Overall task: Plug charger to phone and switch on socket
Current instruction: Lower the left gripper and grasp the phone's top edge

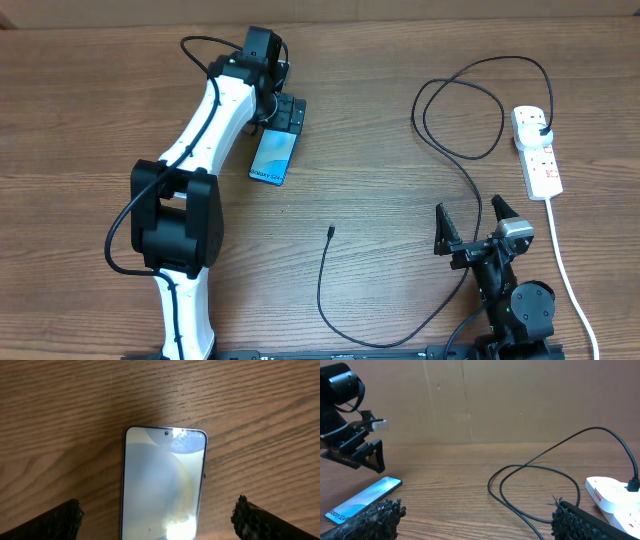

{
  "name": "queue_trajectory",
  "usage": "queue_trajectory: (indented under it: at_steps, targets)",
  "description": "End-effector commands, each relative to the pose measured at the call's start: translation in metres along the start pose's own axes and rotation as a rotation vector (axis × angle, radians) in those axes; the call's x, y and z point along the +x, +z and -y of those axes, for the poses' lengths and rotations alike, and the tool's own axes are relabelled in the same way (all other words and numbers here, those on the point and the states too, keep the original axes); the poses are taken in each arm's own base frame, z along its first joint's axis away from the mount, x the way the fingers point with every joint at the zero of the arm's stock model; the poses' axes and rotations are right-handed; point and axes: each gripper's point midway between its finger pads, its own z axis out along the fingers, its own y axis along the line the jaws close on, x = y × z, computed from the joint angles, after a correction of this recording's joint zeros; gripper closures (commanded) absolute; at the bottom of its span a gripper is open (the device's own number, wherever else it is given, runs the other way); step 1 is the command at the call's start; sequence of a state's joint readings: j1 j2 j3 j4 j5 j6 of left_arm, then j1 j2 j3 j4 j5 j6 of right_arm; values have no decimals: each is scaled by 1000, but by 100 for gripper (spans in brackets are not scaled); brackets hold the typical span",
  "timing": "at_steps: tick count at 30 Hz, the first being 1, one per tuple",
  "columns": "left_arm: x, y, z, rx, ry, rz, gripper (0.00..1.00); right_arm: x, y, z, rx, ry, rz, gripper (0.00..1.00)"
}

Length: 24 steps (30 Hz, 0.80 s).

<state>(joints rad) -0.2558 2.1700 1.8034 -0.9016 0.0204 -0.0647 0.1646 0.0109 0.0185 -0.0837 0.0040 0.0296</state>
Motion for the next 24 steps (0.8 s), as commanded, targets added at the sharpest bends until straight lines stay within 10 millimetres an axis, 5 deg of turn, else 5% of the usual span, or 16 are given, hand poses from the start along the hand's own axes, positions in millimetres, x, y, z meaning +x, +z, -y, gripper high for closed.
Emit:
queue_trajectory:
  at_steps: [1, 12, 24]
  targets:
    - [16, 20, -3, -28, 91, -43, 0, 3, 0, -1, -8, -1, -2, 0]
    - [38, 53, -5, -25, 146, -45, 0, 3, 0, -1, -8, -1, -3, 0]
    - [40, 54, 1, 12, 145, -50, 0, 3, 0, -1, -8, -1, -2, 0]
